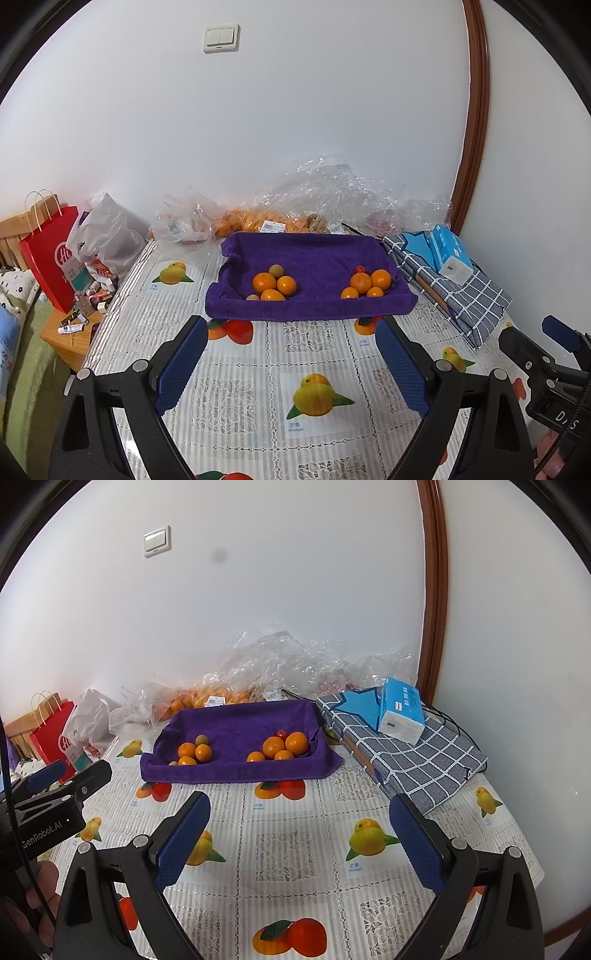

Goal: Organize fruits

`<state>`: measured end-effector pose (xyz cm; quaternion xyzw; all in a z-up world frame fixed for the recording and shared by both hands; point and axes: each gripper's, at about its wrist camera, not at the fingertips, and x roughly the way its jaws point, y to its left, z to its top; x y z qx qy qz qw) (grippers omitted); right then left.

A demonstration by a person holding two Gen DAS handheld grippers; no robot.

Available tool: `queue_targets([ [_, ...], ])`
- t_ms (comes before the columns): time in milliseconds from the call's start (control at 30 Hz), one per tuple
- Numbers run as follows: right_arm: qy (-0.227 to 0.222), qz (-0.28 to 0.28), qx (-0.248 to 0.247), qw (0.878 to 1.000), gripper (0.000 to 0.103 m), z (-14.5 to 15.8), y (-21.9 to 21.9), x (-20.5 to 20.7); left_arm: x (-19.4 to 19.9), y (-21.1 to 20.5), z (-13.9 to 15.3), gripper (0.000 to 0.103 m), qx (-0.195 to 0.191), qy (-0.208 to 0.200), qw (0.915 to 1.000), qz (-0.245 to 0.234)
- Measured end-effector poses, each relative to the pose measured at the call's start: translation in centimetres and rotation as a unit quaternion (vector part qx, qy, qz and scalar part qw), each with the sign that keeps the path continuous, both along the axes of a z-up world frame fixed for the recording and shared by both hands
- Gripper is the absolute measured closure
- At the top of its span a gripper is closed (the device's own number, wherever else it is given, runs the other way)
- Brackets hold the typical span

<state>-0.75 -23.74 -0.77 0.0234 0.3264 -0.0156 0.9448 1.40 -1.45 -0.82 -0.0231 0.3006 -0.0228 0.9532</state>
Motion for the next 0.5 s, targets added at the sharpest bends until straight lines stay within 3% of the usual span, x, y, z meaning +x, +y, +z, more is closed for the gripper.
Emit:
queue_targets([
  [500, -0.001, 0.0, 0.001, 1.0, 0.006, 0.0, 0.21, -0.12, 0.1, -0.06, 0.4, 0.011, -0.001, -0.001, 1.0, 0.002],
])
